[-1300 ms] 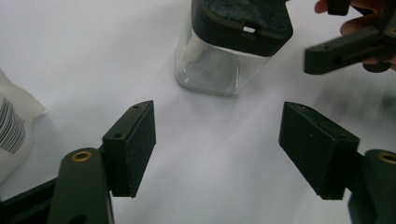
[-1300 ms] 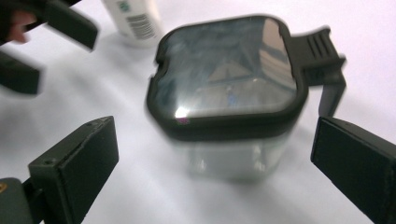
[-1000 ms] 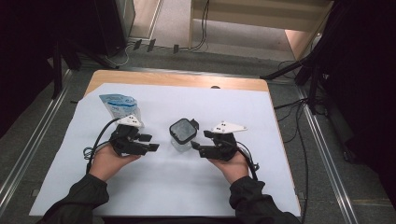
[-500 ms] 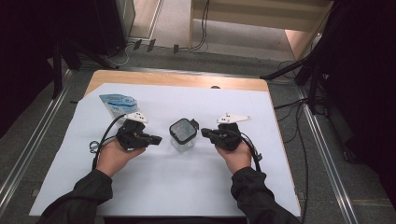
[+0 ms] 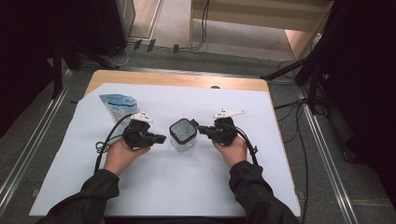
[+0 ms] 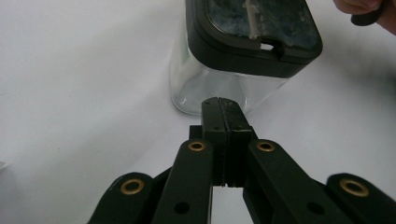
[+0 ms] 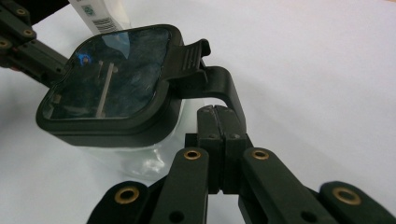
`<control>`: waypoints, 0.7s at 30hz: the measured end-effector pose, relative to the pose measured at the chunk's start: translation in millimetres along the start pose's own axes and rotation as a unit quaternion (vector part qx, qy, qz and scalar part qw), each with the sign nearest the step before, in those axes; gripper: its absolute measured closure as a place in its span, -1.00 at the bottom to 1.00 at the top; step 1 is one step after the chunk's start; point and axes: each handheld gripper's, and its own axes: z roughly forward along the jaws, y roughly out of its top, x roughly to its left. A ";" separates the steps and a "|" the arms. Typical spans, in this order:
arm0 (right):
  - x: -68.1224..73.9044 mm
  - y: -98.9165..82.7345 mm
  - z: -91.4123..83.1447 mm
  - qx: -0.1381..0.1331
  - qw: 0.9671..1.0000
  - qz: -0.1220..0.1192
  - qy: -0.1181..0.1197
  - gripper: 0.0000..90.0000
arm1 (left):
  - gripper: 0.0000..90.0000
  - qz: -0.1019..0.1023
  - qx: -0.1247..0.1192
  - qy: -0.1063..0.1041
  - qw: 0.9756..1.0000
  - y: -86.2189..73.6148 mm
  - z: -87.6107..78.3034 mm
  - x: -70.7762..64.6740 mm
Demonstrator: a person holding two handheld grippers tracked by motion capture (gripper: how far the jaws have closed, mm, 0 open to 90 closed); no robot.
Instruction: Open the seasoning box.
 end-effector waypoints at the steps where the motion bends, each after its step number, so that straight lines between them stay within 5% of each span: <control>1: 0.7 0.4 2.6 0.003 1.000 -0.004 0.001 1.00 | 1.00 0.001 -0.002 0.000 1.000 0.2 0.3 0.2; 7: 4.6 1.2 14.4 0.010 1.000 -0.013 0.002 1.00 | 1.00 -0.007 -0.009 -0.012 1.000 1.0 7.6 1.2; 21: 9.7 -2.4 10.9 0.016 1.000 0.001 0.008 1.00 | 1.00 -0.004 0.000 -0.028 1.000 5.2 14.1 6.7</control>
